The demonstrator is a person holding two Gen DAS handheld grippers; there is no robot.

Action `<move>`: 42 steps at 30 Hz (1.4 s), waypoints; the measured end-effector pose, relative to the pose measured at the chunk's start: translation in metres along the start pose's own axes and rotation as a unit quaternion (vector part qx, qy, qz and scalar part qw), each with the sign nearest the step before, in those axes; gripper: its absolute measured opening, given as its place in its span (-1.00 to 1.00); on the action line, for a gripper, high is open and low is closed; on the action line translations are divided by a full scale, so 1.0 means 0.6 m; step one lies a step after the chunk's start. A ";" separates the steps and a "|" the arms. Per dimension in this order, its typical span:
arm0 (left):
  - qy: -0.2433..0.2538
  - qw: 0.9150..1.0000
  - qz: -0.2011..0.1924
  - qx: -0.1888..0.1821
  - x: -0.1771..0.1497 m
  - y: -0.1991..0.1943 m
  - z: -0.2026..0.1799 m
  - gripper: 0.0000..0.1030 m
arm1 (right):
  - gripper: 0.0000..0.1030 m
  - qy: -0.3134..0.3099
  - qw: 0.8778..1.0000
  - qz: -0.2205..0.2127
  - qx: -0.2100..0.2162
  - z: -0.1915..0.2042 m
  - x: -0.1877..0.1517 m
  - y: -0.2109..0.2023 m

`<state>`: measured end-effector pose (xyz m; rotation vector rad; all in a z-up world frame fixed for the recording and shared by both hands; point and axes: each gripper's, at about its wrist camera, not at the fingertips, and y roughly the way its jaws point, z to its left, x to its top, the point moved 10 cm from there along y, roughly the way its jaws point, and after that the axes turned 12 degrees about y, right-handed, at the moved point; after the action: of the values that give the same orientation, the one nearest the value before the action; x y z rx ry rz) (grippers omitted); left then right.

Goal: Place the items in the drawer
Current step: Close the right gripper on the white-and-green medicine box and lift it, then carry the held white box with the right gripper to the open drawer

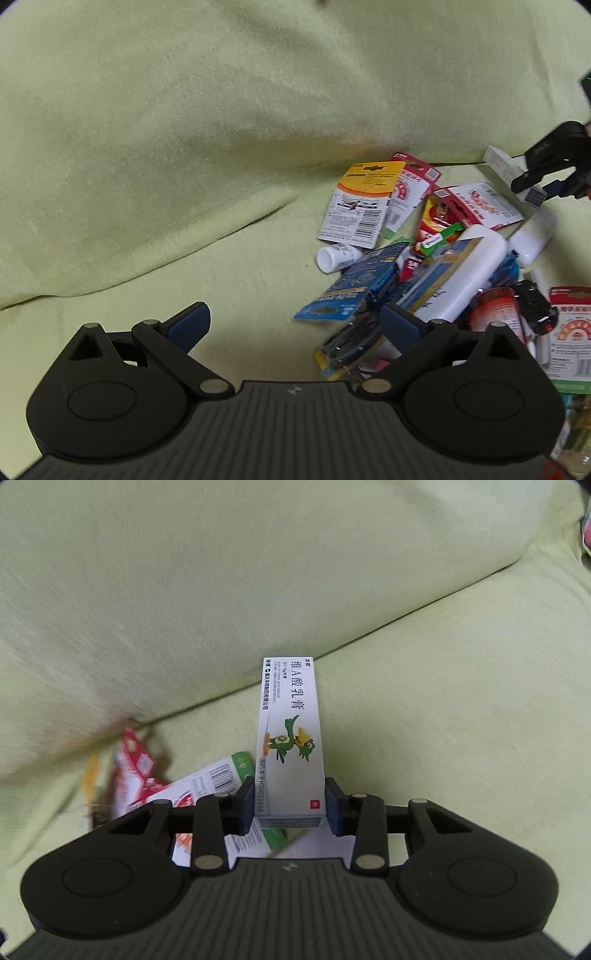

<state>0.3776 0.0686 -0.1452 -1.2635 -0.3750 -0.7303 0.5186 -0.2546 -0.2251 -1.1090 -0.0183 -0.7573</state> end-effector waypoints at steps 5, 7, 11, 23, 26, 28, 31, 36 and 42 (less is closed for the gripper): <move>0.003 1.000 -0.005 -0.016 -0.010 -0.033 -0.022 0.92 | -0.34 0.036 0.997 -0.009 0.074 -0.058 -0.034 -0.116; 0.004 1.000 -0.006 -0.024 -0.016 -0.050 -0.033 0.92 | -0.34 0.044 0.995 -0.018 0.089 -0.089 -0.058 -0.173; 0.012 0.999 -0.010 -0.044 -0.031 -0.094 -0.068 0.92 | -0.34 -0.004 0.998 -0.040 0.055 -0.155 -0.138 -0.277; 0.045 0.992 -0.001 -0.117 -0.107 -0.220 -0.192 0.92 | -0.33 -0.172 0.982 -0.007 -0.078 -0.180 -0.399 -0.310; 0.047 0.992 0.006 -0.116 -0.127 -0.237 -0.199 0.92 | -0.30 -0.185 0.979 -0.021 -0.086 -0.195 -0.396 -0.320; 0.047 0.992 0.012 -0.118 -0.139 -0.244 -0.202 0.92 | -0.21 -0.190 0.976 -0.027 -0.099 -0.202 -0.401 -0.325; 0.044 0.992 0.016 -0.119 -0.149 -0.254 -0.204 0.92 | -0.33 -0.191 0.975 -0.034 -0.110 -0.209 -0.408 -0.327; 0.046 0.991 0.015 -0.126 -0.162 -0.274 -0.211 0.92 | -0.34 -0.176 0.978 -0.044 -0.106 -0.208 -0.417 -0.334; 0.055 0.990 0.009 -0.129 -0.174 -0.300 -0.222 0.92 | -0.35 -0.111 0.988 -0.072 -0.077 -0.205 -0.435 -0.372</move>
<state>0.1625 -0.0497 -0.1181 -1.4600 -0.1822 -0.8496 0.1548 -0.2639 -0.2028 -1.3470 -0.2332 -0.7690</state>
